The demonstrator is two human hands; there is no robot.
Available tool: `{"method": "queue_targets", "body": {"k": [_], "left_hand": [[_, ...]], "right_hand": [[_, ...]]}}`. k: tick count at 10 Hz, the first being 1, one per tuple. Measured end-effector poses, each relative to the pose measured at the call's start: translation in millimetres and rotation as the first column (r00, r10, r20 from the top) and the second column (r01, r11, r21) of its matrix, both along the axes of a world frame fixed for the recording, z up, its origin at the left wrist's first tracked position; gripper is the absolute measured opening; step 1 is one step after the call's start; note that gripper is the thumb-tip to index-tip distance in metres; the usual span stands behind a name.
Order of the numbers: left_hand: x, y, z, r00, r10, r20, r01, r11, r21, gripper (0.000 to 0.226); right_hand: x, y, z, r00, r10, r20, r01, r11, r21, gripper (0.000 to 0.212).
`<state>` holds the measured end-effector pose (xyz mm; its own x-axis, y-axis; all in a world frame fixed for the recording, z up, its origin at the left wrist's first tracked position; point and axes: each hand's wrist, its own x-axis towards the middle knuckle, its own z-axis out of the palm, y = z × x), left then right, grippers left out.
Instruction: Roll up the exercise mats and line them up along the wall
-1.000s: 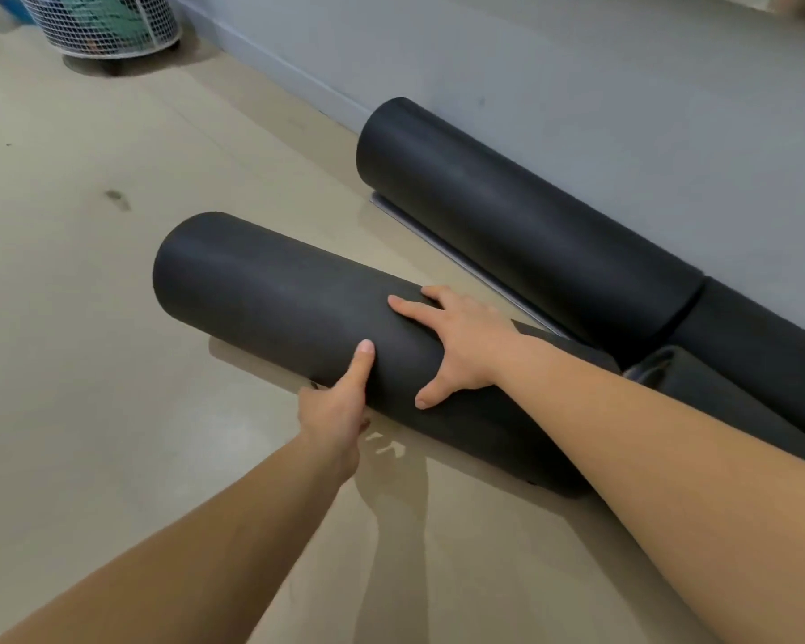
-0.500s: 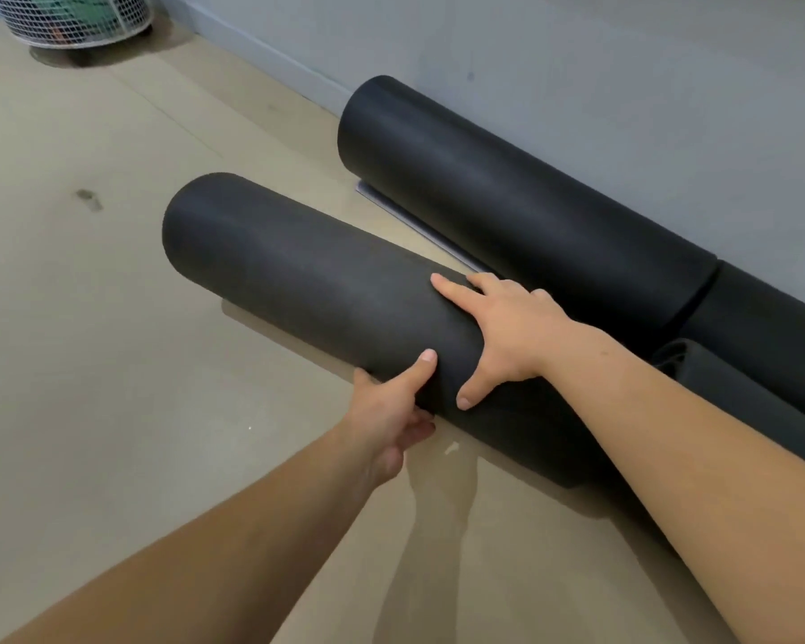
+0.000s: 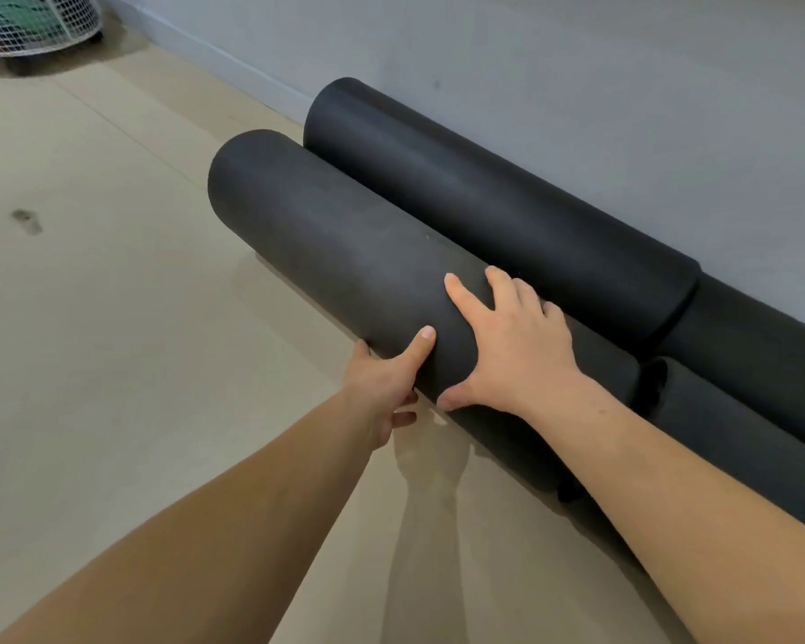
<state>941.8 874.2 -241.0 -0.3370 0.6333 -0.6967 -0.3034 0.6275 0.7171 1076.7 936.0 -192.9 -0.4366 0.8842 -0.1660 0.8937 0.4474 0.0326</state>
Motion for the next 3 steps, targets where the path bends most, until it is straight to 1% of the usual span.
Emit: {"method": "queue_targets", "body": {"k": [1,2,3], "left_hand": [[-2.8,-4.9,6.7,0.998,-0.052,-0.019,0.052,0.998,-0.019,0.09],[-12.0,-16.8,14.0,0.988,-0.12,-0.101,0.116,0.992,-0.043,0.084],[-30.7,-44.4,10.8,0.967,-0.203,-0.151,0.195,0.978,-0.07,0.082]], "right_hand": [[7.4,-13.6,-8.4,0.998,-0.006,0.067,0.006,1.0,0.008,0.15],[10.7,-20.7,-0.7,0.998,-0.062,0.032,0.06,0.997,0.048,0.142],[-5.5,-44.0,9.3,0.999,0.026,-0.021,-0.022,0.985,0.173,0.105]]}}
